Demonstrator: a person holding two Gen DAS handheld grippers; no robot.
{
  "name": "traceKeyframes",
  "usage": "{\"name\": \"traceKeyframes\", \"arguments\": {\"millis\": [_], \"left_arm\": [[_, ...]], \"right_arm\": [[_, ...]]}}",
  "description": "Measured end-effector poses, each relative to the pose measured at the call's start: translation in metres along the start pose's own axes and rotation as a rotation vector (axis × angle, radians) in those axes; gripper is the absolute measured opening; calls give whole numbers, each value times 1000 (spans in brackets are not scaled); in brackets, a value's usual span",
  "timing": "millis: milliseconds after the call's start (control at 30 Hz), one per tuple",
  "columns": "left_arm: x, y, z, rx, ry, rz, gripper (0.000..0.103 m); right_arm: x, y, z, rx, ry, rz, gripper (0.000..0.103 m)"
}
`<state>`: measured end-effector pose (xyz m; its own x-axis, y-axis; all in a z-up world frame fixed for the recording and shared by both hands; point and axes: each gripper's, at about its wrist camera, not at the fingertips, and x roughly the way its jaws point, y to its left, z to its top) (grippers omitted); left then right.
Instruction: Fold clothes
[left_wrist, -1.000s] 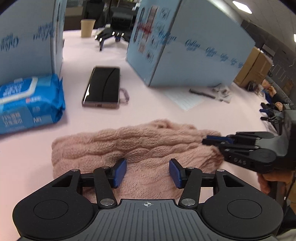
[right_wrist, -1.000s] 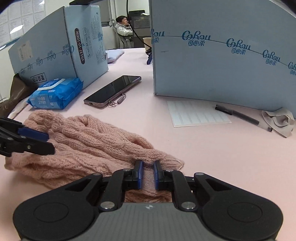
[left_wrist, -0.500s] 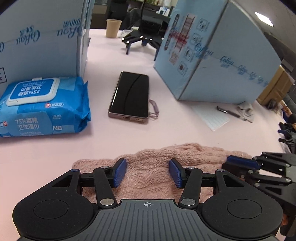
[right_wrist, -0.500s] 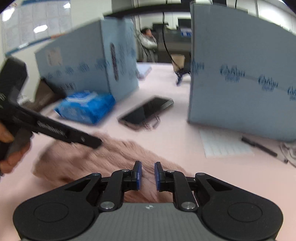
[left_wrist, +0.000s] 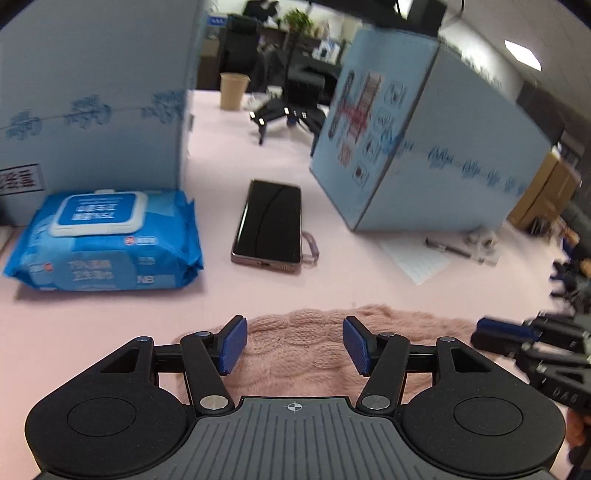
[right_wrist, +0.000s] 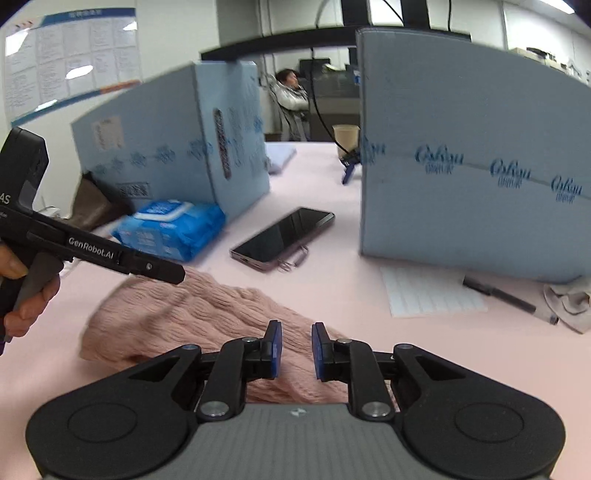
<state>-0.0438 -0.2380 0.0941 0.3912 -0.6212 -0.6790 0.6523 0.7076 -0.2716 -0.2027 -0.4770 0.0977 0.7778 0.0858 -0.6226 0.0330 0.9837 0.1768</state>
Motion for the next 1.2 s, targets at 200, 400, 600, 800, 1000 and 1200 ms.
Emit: {"name": "traceKeyframes", "arguments": {"millis": [200,400,600,800,1000,1200], "left_arm": [[25,-15,-28,115,183,173,64],[22,-16,-11,39,184,217,66],[4,-17,2,12,150,259,70],[-6,-13,5,-7,137,313,74],[-9,-2,-2,-50,153,351,75],[-18,9,-10,-84,139,375,75]], "right_arm": [[26,1,-23,-6,134,-53,24],[23,-1,-18,8,126,-38,32],[-12,-14,-10,95,34,-52,51],[-25,-45,-24,255,42,-109,63],[-22,-69,-41,472,41,-73,75],[-23,-70,-45,503,20,-104,75]]}}
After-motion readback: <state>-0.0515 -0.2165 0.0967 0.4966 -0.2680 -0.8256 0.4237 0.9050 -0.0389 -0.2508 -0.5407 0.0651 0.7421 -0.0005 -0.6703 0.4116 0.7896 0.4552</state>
